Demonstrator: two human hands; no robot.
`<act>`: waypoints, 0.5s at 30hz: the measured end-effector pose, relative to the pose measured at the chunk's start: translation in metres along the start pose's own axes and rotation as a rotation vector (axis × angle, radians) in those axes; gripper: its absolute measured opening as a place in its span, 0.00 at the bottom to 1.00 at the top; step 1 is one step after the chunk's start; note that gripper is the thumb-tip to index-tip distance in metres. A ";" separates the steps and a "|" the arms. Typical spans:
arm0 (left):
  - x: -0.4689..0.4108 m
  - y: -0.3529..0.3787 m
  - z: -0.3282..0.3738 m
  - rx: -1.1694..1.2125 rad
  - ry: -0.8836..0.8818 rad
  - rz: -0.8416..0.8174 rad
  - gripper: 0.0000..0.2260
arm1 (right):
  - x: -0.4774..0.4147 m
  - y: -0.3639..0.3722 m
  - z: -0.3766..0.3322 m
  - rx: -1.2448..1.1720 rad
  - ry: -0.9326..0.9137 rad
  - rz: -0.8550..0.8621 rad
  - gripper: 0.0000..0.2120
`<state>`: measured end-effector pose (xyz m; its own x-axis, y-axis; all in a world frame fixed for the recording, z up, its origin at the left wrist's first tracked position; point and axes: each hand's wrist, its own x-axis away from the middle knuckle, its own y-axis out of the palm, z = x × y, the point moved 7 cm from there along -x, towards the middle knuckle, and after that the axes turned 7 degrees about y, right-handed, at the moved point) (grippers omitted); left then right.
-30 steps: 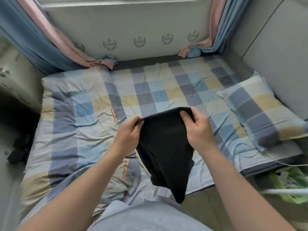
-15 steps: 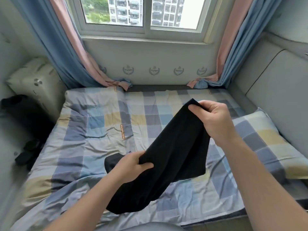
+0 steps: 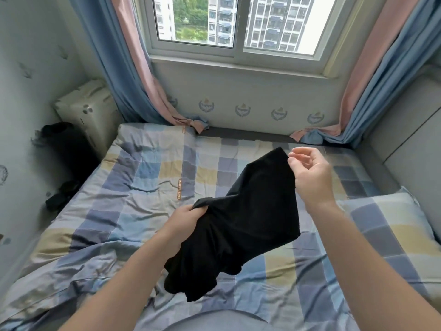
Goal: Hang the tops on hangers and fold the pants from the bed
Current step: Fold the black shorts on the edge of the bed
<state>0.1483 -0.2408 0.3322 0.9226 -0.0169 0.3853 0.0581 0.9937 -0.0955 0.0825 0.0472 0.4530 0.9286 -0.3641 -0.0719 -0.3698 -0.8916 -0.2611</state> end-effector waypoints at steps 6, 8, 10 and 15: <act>0.006 0.047 0.030 0.213 -0.039 0.076 0.13 | 0.027 0.015 0.030 0.115 0.008 -0.471 0.03; 0.009 0.059 0.034 0.242 -0.025 0.078 0.13 | 0.045 0.026 0.048 0.109 0.058 -0.666 0.03; 0.011 0.067 0.038 0.296 -0.007 0.072 0.12 | 0.064 0.035 0.065 0.153 0.103 -0.806 0.10; 0.010 0.084 0.054 0.491 0.043 0.049 0.10 | 0.110 0.052 0.106 0.183 0.275 -0.993 0.27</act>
<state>0.1415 -0.1515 0.3770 0.9352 0.0372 0.3521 -0.1631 0.9279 0.3353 0.1684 -0.0102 0.3299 0.7651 0.4406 0.4696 0.5866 -0.7776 -0.2263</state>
